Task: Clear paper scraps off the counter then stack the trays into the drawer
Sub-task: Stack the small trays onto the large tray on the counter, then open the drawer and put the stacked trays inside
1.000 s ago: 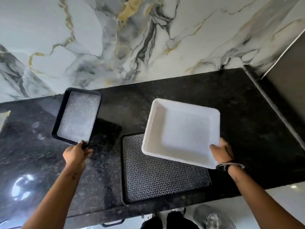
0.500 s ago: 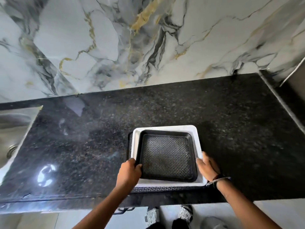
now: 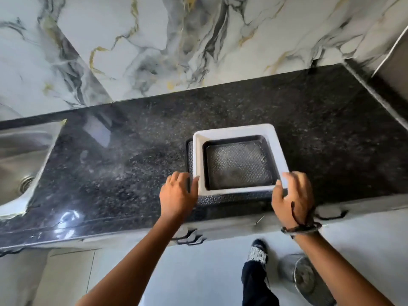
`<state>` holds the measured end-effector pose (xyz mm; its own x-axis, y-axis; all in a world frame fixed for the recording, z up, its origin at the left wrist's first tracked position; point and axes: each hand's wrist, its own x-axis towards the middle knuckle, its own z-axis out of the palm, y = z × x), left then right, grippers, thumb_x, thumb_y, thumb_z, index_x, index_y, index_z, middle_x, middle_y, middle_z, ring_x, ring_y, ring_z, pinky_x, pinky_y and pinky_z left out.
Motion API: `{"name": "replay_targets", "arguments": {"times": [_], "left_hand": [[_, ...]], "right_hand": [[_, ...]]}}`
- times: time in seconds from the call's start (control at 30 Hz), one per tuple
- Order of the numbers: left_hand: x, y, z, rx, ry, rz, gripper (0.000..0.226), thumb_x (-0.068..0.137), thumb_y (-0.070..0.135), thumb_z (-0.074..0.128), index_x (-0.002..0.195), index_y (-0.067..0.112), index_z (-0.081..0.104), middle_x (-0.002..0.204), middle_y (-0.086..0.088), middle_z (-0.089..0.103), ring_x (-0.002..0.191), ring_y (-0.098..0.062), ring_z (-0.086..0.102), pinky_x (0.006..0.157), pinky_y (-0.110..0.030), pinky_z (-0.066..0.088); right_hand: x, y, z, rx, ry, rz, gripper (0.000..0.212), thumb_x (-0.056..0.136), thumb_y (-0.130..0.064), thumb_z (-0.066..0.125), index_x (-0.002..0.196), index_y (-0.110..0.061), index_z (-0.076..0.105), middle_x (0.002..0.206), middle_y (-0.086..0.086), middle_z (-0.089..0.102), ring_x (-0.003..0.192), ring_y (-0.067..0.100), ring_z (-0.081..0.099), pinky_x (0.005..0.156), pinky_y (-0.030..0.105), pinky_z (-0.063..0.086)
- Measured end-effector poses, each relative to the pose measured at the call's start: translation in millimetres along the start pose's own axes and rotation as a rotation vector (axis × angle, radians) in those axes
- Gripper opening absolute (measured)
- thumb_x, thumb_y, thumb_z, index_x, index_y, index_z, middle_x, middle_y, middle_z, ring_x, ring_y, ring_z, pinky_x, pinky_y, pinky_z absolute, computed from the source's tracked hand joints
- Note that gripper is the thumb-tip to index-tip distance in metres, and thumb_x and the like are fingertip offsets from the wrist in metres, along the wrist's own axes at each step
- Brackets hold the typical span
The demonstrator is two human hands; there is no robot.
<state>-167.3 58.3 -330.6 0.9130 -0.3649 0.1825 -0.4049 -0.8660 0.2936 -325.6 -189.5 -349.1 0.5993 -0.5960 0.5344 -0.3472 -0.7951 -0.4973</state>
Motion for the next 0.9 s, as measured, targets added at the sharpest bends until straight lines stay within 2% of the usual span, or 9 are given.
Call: {"name": "replay_targets", "arguments": {"times": [0.03, 0.1, 0.2, 0.27, 0.3, 0.37, 0.6, 0.7, 0.9], "left_hand": [[-11.6, -25.9, 1.5, 0.015, -0.04, 0.024, 0.048, 0.088, 0.064, 0.04, 0.11, 0.024, 0.055, 0.117, -0.008, 0.065, 0.113, -0.031, 0.059, 0.092, -0.043, 0.049], [-34.4, -80.4, 8.5, 0.125, -0.236, 0.039, 0.084, 0.085, 0.076, 0.026, 0.144, 0.017, 0.033, 0.157, -0.011, 0.03, 0.148, -0.028, 0.021, 0.121, -0.047, 0.014], [-55.1, -134.3, 22.1, 0.223, -0.35, 0.063, 0.104, 0.076, 0.085, 0.007, 0.151, 0.013, 0.019, 0.163, -0.013, 0.012, 0.151, -0.026, 0.008, 0.123, -0.048, 0.008], [-56.0, -144.6, 28.6, 0.23, -0.316, 0.073, 0.106, 0.076, 0.087, 0.008, 0.15, 0.013, 0.022, 0.162, -0.013, 0.017, 0.149, -0.026, 0.014, 0.122, -0.047, 0.015], [-54.8, -147.0, 32.3, 0.229, -0.293, 0.077, 0.106, 0.075, 0.088, 0.009, 0.149, 0.013, 0.023, 0.162, -0.013, 0.018, 0.149, -0.026, 0.016, 0.122, -0.047, 0.017], [-52.2, -149.1, 37.2, 0.225, -0.265, 0.08, 0.108, 0.075, 0.09, 0.01, 0.15, 0.014, 0.022, 0.162, -0.011, 0.017, 0.149, -0.026, 0.015, 0.121, -0.047, 0.018], [-52.3, -155.2, 48.1, 0.207, -0.221, 0.097, 0.113, 0.07, 0.093, 0.009, 0.15, 0.015, 0.022, 0.162, -0.011, 0.016, 0.15, -0.025, 0.013, 0.122, -0.048, 0.017], [-52.3, -156.2, 48.6, 0.207, -0.211, 0.088, 0.114, 0.069, 0.094, 0.007, 0.15, 0.015, 0.022, 0.162, -0.011, 0.016, 0.15, -0.024, 0.013, 0.122, -0.048, 0.017], [-53.3, -154.8, 42.6, 0.191, -0.255, 0.062, 0.116, 0.067, 0.094, 0.006, 0.151, 0.016, 0.02, 0.163, -0.01, 0.013, 0.15, -0.023, 0.01, 0.122, -0.047, 0.014]], "right_hand": [[-32.8, -15.3, -0.6, 0.054, -0.02, -0.057, 0.02, 0.09, -0.02, 0.052, 0.103, -0.009, 0.062, 0.098, 0.013, 0.06, 0.09, 0.035, 0.057, 0.077, 0.043, 0.049], [-109.5, -48.7, 12.0, 0.167, -0.227, -0.188, 0.018, 0.09, -0.025, 0.053, 0.101, -0.015, 0.063, 0.096, 0.007, 0.061, 0.089, 0.031, 0.06, 0.077, 0.041, 0.051], [-206.1, -91.3, 60.5, 0.149, -0.909, -0.253, 0.058, 0.089, -0.049, 0.051, 0.128, -0.005, 0.055, 0.131, 0.015, 0.059, 0.122, 0.031, 0.057, 0.103, 0.034, 0.048], [-241.5, -109.6, 103.6, 0.037, -1.373, -0.158, 0.087, 0.089, -0.064, 0.041, 0.149, -0.003, 0.025, 0.16, 0.016, 0.023, 0.149, 0.026, 0.022, 0.122, 0.032, 0.017], [-252.0, -116.3, 127.2, 0.004, -1.47, -0.108, 0.093, 0.087, -0.069, 0.037, 0.152, -0.004, 0.016, 0.163, 0.014, 0.012, 0.151, 0.025, 0.011, 0.123, 0.033, 0.009], [-257.4, -127.3, 172.5, -0.06, -1.532, -0.046, 0.099, 0.084, -0.075, 0.032, 0.152, -0.005, 0.014, 0.164, 0.014, 0.008, 0.151, 0.026, 0.008, 0.124, 0.036, 0.007], [-295.1, -127.6, 258.2, -0.235, -1.371, -0.124, 0.097, 0.076, -0.081, 0.034, 0.137, -0.007, 0.045, 0.146, 0.016, 0.047, 0.136, 0.031, 0.039, 0.119, 0.042, 0.024], [-304.5, -137.7, 255.4, -0.235, -1.327, -0.025, 0.097, 0.071, -0.086, 0.032, 0.128, -0.011, 0.057, 0.136, 0.013, 0.058, 0.128, 0.03, 0.049, 0.112, 0.039, 0.036], [-370.1, -139.6, 177.8, -0.248, -1.571, 0.118, 0.108, 0.065, -0.092, 0.016, 0.123, -0.013, 0.062, 0.134, 0.011, 0.06, 0.123, 0.029, 0.053, 0.099, 0.041, 0.042]]}}
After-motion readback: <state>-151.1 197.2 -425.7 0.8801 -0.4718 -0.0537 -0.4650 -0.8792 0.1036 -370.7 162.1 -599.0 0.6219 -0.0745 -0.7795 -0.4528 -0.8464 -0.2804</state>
